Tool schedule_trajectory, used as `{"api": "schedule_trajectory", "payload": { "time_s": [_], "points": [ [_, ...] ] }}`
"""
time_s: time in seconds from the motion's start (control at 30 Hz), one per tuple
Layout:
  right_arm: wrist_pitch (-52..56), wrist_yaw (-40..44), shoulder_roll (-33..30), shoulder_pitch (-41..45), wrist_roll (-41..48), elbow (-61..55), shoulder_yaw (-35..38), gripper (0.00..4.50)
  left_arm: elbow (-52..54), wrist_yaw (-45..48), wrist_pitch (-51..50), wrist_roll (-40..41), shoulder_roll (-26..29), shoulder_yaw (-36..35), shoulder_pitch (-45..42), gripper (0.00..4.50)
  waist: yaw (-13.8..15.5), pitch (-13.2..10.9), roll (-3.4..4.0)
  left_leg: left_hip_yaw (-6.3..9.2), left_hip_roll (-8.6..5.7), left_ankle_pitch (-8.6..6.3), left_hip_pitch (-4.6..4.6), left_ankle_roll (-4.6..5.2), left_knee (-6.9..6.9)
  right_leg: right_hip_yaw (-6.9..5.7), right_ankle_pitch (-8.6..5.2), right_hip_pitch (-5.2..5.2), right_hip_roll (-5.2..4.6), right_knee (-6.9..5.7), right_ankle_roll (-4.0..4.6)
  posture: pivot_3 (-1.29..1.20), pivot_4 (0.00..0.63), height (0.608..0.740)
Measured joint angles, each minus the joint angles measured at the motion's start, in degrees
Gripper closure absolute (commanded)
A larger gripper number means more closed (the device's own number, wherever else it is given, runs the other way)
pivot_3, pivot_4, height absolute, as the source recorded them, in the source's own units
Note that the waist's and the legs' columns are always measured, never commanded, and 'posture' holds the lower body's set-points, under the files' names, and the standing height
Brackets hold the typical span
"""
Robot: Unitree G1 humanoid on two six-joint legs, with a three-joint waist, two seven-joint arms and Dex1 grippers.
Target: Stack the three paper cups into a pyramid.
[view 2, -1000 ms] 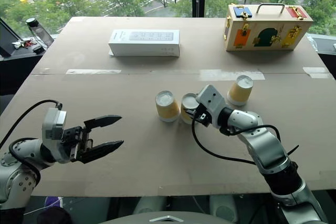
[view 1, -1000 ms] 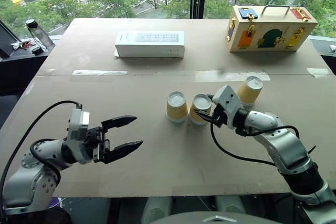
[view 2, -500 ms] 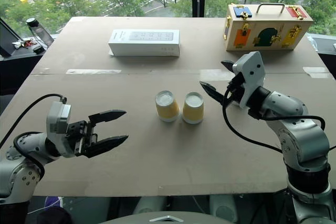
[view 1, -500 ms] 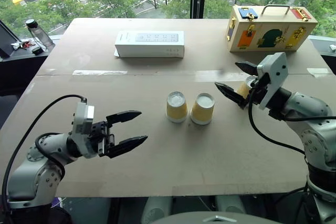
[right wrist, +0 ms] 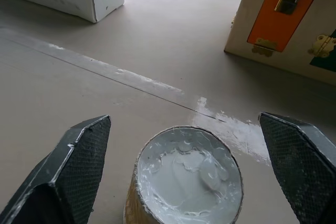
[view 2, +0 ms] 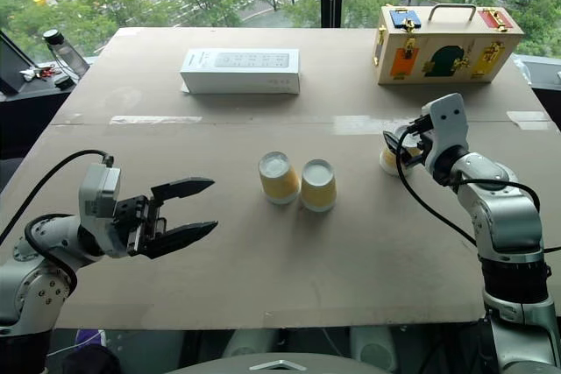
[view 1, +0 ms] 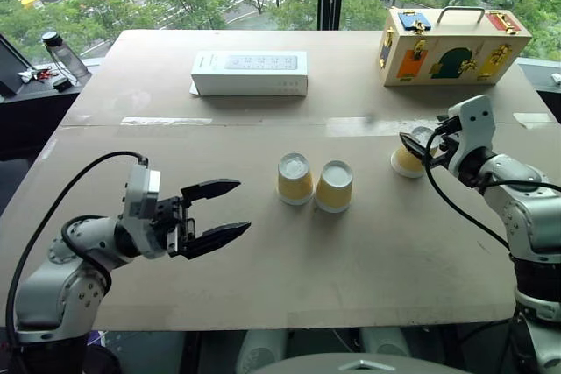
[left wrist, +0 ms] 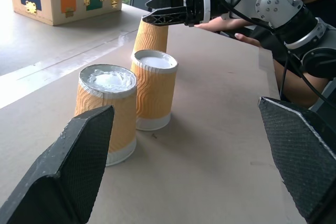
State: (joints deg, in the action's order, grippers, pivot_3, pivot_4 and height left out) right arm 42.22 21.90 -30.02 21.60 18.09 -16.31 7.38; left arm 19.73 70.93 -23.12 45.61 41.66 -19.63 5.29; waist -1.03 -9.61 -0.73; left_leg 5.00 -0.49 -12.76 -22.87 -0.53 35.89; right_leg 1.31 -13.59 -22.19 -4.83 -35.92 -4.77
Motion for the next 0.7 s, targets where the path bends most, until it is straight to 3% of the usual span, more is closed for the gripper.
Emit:
{"api": "schedule_trajectory", "payload": {
  "time_s": [0.23,0.33,0.43,0.57,0.7],
  "points": [
    [1.05,-0.98,1.18,-0.46,0.33,3.54,0.45,0.06,0.0,-0.05,0.02,-0.02,-0.3,0.32,0.15,0.0,0.06,0.0,0.0,0.0,0.0,0.0,0.01,0.0,0.03,0.0,-0.09,0.01,0.0,-0.02,0.17,0.0,0.15,0.74],
    [1.14,-1.09,2.01,-0.46,0.57,4.16,0.62,0.81,0.0,-0.02,0.02,-0.03,-0.36,0.71,0.14,0.0,0.05,0.0,0.0,0.0,0.0,0.0,0.01,0.0,0.02,0.0,-0.08,0.01,0.01,-0.02,0.14,0.0,0.15,0.74],
    [1.21,-1.03,2.47,-0.49,1.17,4.15,0.62,2.2,0.0,0.08,0.04,-0.03,-0.36,0.73,0.14,0.0,0.02,0.0,0.0,0.0,0.0,0.0,0.01,0.0,0.01,0.0,-0.06,0.0,0.01,-0.02,0.12,0.0,0.15,0.74],
    [0.38,-0.15,2.05,-0.99,1.53,3.83,0.79,2.25,-0.01,0.13,0.04,-0.03,-0.35,0.73,0.16,0.0,0.03,0.0,0.0,0.0,0.0,0.0,0.01,0.0,0.01,0.0,-0.08,0.0,0.01,-0.01,0.14,0.0,0.15,0.74],
    [0.33,5.08,1.05,0.59,8.66,-2.38,3.7,2.25,-0.14,0.03,0.0,-0.04,-0.35,0.72,0.32,0.0,-0.06,-0.1,0.15,0.0,0.01,0.0,0.01,0.01,0.01,0.01,-0.03,0.0,0.01,-0.02,0.06,0.0,0.15,0.74]
  ]
}}
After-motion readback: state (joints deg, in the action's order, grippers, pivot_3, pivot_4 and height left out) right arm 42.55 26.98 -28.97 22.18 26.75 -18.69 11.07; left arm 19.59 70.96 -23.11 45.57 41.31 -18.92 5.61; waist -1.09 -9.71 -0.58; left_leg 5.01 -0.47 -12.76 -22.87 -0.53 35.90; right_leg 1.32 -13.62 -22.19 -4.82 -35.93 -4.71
